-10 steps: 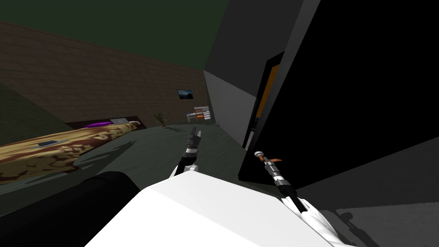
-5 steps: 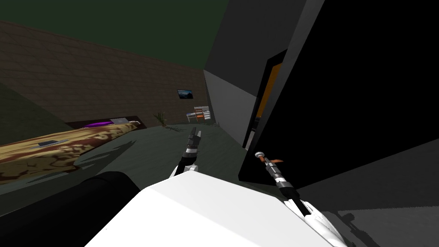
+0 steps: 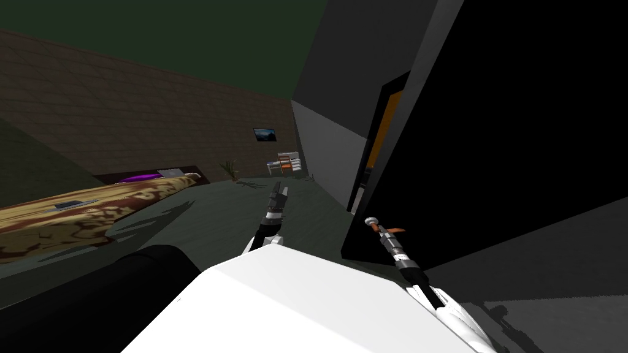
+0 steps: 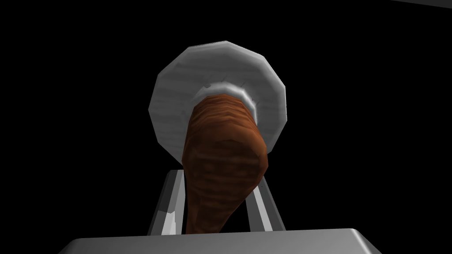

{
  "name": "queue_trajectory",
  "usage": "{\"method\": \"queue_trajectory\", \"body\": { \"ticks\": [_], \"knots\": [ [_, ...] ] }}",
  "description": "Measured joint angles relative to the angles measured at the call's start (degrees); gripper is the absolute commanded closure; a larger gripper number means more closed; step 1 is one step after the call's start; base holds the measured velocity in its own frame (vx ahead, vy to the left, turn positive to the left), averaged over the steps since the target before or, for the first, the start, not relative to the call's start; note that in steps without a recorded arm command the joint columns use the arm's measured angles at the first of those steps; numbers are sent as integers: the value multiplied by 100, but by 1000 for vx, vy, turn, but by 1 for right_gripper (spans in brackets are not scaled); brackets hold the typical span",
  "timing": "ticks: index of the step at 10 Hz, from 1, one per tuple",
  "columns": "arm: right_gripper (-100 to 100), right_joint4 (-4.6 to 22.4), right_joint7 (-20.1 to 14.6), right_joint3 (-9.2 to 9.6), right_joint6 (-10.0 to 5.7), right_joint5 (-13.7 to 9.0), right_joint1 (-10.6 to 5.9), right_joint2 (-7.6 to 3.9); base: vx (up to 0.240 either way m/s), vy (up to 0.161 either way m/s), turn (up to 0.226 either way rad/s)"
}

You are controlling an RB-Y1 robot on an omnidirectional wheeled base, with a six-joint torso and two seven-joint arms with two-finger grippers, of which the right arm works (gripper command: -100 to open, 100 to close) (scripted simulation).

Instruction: Pull the door open

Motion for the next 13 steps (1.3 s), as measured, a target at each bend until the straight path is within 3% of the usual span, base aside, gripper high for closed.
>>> {"method": "queue_trajectory", "body": {
  "ticks": [3, 4, 11, 13],
  "knots": [
    [100, 54, -73, 41, -151, 11, 47, -63, 0, 0, 0],
    [100, -42, -79, 41, -121, 8, 107, -75, 0, 0, 0],
    [100, 108, -78, 51, -194, 16, 34, -59, -1, -2, -5],
    [100, 130, -158, 91, -353, 37, 116, -128, 1, 3, 9]
  ]
}}
